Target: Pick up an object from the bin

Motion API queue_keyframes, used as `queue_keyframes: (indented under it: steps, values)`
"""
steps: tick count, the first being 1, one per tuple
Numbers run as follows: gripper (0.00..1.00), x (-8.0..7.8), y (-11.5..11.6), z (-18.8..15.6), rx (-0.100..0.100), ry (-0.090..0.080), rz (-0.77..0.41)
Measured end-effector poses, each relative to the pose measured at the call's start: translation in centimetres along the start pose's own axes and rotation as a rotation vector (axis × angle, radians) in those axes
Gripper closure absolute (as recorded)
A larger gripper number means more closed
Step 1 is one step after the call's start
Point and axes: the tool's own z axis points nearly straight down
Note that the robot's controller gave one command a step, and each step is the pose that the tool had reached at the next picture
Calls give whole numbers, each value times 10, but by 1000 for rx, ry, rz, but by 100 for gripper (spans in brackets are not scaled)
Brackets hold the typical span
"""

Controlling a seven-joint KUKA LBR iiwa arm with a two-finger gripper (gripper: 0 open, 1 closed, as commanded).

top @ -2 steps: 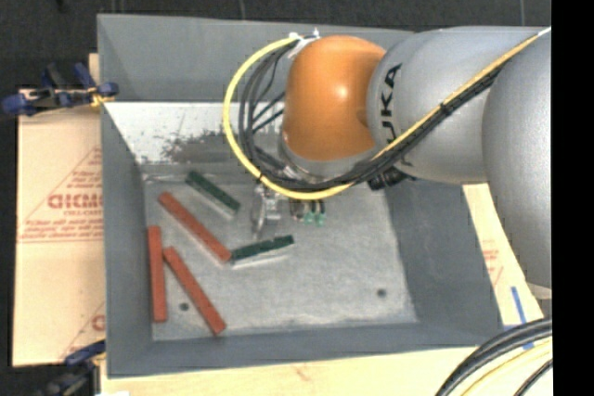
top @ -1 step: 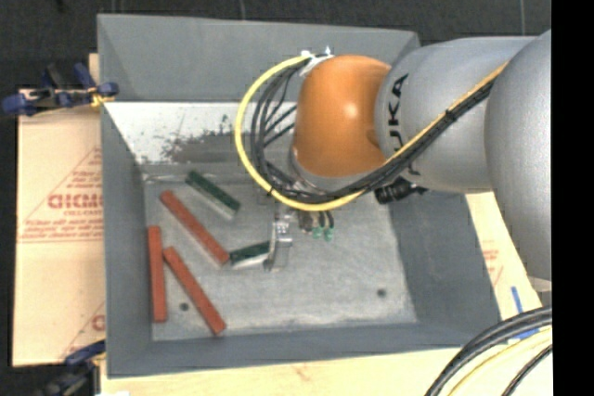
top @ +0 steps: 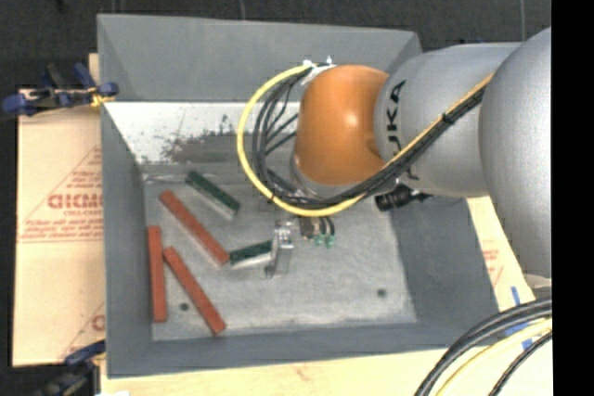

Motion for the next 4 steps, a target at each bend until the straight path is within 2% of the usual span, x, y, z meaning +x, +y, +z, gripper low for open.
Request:
queue_keyframes:
  steps: [1,2,3,4]
  values:
    - [100,31,10,72,-2,-9,-121]
    - [100,31,10,72,-2,-9,-120]
    - [100,11,45,-56,-2,-4,-120]
    - [0,11,45,-56,-3,-4,-120]
